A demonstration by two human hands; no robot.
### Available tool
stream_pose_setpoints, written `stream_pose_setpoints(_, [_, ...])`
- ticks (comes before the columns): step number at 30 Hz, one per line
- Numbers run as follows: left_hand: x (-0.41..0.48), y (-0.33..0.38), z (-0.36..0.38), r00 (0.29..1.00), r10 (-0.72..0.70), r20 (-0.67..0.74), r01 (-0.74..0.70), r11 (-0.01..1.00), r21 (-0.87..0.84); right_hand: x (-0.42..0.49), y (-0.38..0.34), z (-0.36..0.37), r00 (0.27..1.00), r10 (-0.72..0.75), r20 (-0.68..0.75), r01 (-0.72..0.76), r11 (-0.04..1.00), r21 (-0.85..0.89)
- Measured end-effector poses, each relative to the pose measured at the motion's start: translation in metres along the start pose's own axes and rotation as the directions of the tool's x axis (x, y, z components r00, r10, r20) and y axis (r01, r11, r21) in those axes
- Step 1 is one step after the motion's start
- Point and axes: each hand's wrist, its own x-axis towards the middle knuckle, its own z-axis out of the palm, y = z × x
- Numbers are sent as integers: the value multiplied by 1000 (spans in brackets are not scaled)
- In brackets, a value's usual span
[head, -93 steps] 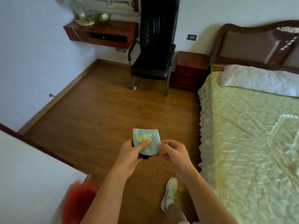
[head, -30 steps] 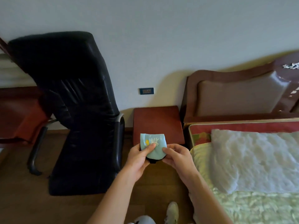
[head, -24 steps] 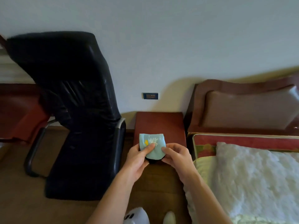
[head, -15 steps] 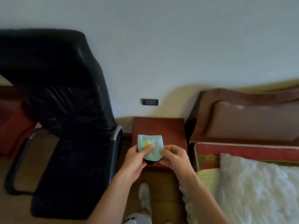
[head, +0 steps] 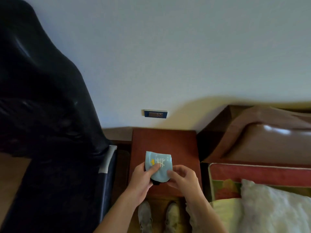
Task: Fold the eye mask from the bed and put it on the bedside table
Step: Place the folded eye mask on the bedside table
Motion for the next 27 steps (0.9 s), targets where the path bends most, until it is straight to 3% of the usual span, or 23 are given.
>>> stream_pose_setpoints(11, [187, -101, -9, 985, -77, -156, 92, 991, 92, 167, 122, -19, 985, 167, -38, -169, 984, -58])
stream_pose_setpoints(21, [269, -155, -14, 948, 110, -297, 14, 922, 387, 239, 185, -25, 981, 192, -40, -195, 978, -72])
stream_pose_setpoints(24, [272, -156, -15, 921, 203, -333, 0, 854, 521, 244, 192, -26, 981, 187, -44, -191, 975, -113])
stream_pose_setpoints(27, [269, -152, -13, 881, 349, -320, -2, 678, 735, 244, 195, -27, 983, 178, -49, -184, 974, -136])
